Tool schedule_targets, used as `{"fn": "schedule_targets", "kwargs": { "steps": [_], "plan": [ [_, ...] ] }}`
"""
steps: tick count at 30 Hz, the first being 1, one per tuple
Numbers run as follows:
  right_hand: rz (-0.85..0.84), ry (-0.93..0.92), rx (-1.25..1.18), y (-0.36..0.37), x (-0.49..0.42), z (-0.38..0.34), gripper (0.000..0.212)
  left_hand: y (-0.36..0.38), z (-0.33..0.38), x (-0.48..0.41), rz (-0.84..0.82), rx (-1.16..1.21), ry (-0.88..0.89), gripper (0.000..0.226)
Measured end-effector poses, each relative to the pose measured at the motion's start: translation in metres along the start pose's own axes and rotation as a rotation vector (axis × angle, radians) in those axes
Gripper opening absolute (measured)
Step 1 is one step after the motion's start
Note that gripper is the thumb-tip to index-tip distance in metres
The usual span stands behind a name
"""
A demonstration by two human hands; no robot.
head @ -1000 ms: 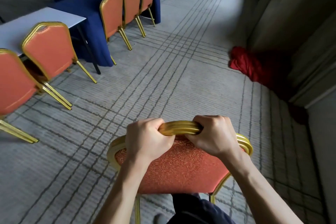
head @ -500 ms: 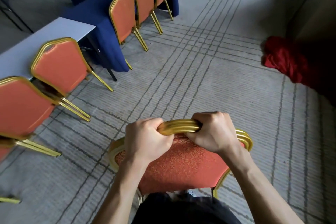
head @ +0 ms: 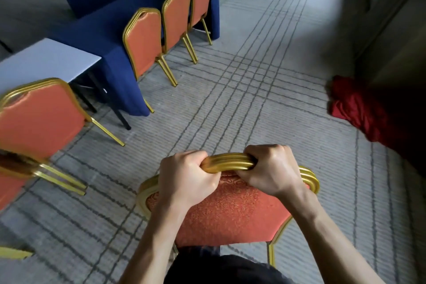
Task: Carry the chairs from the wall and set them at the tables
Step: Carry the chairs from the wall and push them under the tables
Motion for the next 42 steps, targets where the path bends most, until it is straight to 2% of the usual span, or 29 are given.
{"fn": "schedule_targets", "kwargs": {
  "steps": [8,16,22,26,32,42],
  "plan": [
    [0.074,0.084,0.077,0.005,-0.143,0.052,0.039,0.041,-0.03,-0.171,-0.017,0.081,0.105,0.041],
    [0.163,0.167,0.096,0.012,-0.267,0.155,0.04,0.115,-0.017,-0.334,-0.042,0.106,0.235,0.04],
    [0.128,0.202,0.061,0.025,-0.365,0.261,0.041,0.189,0.001,-0.453,-0.069,0.053,0.223,0.043],
    [0.076,0.185,0.048,0.026,-0.423,0.308,0.041,0.218,0.007,-0.515,-0.073,0.052,0.206,0.045],
    [0.12,0.156,0.053,0.013,-0.511,0.373,0.044,0.259,0.022,-0.619,-0.048,0.044,0.198,0.043],
    [0.095,0.161,0.09,0.057,-0.673,0.502,0.041,0.384,0.002,-0.797,-0.081,0.061,0.179,0.04]
  ]
}}
Point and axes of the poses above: each hand's wrist, its own x-axis away from the middle knuckle, its own y-axis out of the palm, z = x × y, the point moved 5 cm from there along -x, towards the middle knuckle, and after that the axes turned 4 degrees about -y, right-handed, at the moved point
